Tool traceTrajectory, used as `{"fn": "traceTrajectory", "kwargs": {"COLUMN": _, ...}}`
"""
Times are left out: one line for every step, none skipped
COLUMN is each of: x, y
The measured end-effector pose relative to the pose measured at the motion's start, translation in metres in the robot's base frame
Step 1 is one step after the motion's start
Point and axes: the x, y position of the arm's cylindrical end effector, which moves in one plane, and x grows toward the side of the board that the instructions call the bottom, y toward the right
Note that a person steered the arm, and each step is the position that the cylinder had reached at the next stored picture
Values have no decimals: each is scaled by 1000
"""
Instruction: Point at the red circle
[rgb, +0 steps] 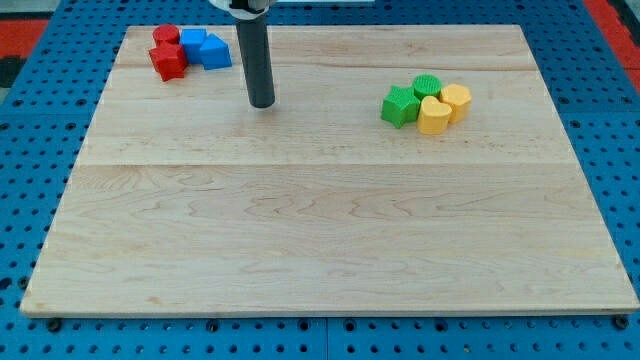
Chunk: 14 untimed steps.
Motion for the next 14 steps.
{"fn": "traceTrajectory", "kwargs": {"x": 10, "y": 0}}
{"fn": "traceTrajectory", "kwargs": {"x": 10, "y": 7}}
{"fn": "traceTrajectory", "kwargs": {"x": 10, "y": 7}}
{"fn": "traceTrajectory", "kwargs": {"x": 10, "y": 7}}
{"fn": "traceTrajectory", "kwargs": {"x": 1, "y": 7}}
{"fn": "traceTrajectory", "kwargs": {"x": -11, "y": 12}}
{"fn": "traceTrajectory", "kwargs": {"x": -31, "y": 26}}
{"fn": "traceTrajectory", "kwargs": {"x": -58, "y": 41}}
{"fn": "traceTrajectory", "kwargs": {"x": -86, "y": 44}}
{"fn": "traceTrajectory", "kwargs": {"x": -104, "y": 44}}
{"fn": "traceTrajectory", "kwargs": {"x": -105, "y": 44}}
{"fn": "traceTrajectory", "kwargs": {"x": -131, "y": 34}}
{"fn": "traceTrajectory", "kwargs": {"x": -155, "y": 8}}
{"fn": "traceTrajectory", "kwargs": {"x": -156, "y": -8}}
